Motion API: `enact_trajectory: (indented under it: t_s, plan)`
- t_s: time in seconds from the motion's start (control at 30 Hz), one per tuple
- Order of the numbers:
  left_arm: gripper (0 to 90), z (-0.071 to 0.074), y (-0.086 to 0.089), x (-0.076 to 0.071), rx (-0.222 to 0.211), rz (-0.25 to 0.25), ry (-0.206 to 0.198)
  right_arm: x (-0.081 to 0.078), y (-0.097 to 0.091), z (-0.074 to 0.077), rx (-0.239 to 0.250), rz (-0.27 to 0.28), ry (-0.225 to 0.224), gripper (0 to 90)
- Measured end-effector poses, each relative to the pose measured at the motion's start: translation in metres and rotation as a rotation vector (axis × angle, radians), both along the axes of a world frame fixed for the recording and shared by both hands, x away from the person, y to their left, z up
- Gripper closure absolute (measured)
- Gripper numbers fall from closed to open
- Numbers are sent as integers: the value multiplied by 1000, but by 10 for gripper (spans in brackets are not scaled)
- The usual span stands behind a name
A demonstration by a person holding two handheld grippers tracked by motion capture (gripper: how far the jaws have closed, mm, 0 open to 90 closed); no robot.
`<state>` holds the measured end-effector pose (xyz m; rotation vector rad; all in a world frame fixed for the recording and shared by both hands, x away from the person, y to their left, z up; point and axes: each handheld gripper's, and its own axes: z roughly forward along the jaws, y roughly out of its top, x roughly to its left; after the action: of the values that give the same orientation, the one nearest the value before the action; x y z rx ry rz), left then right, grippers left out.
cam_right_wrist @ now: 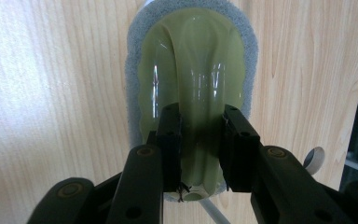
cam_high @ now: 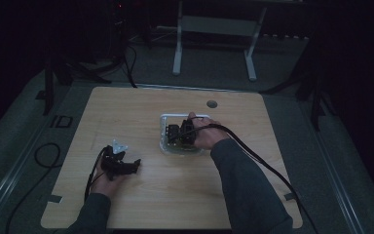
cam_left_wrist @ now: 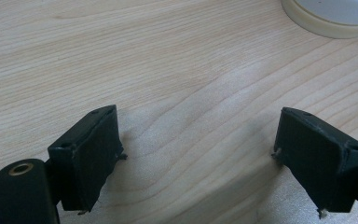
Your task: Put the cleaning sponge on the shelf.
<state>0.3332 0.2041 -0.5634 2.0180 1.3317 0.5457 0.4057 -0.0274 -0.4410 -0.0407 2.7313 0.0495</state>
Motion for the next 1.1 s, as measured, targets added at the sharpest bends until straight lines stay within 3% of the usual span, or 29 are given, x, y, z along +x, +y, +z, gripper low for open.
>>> enact_trajectory:
  t_s: [0.27, 0.4, 1.1]
  plan:
    - [144, 0, 0, 0, 0, 0, 0, 0, 4, -8, -10, -4, -8, 718]
    - [143, 0, 0, 0, 1, 0, 0, 0, 6, -15, -38, 12, -22, 717]
    - [144, 0, 0, 0, 1, -1, 0, 3, 8, -23, -52, 17, -40, 716]
